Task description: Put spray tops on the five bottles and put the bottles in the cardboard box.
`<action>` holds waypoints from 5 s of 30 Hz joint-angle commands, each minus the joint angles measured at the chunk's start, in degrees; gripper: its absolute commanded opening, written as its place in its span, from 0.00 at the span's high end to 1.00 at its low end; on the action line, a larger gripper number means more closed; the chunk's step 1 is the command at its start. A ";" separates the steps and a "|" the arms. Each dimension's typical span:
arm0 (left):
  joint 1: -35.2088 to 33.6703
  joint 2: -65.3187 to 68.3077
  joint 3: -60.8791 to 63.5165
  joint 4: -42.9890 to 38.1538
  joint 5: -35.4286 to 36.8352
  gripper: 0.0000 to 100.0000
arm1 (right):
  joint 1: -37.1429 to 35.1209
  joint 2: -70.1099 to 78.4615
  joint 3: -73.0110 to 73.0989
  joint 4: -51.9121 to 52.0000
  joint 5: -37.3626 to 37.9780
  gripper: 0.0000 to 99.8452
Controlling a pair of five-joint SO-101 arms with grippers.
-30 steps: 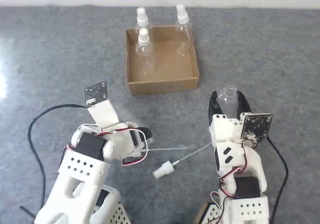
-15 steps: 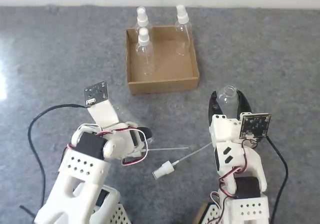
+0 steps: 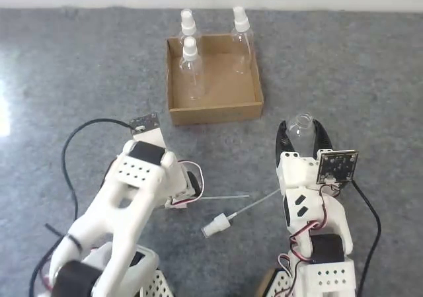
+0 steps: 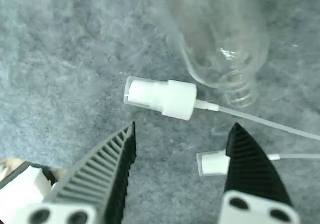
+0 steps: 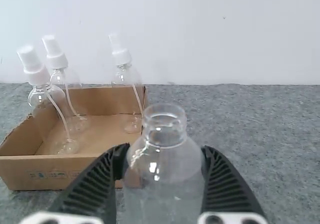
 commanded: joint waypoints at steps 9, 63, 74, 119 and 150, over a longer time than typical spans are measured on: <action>0.00 13.45 -2.77 -12.22 6.86 0.73 | 0.22 -0.75 -0.09 -1.63 1.05 0.98; 0.44 35.25 -13.58 -8.62 10.90 0.73 | 0.22 -0.75 -0.09 -1.63 1.14 0.98; 0.26 35.69 -13.23 -8.62 10.90 0.74 | 0.22 -0.75 -0.09 -1.63 1.14 0.98; -16.35 35.16 -25.36 3.43 3.25 0.94 | 0.22 -0.75 -0.09 -1.63 1.14 0.98; -47.38 35.78 -38.81 4.48 -77.98 0.94 | 0.31 -0.75 -0.09 -1.63 1.14 0.98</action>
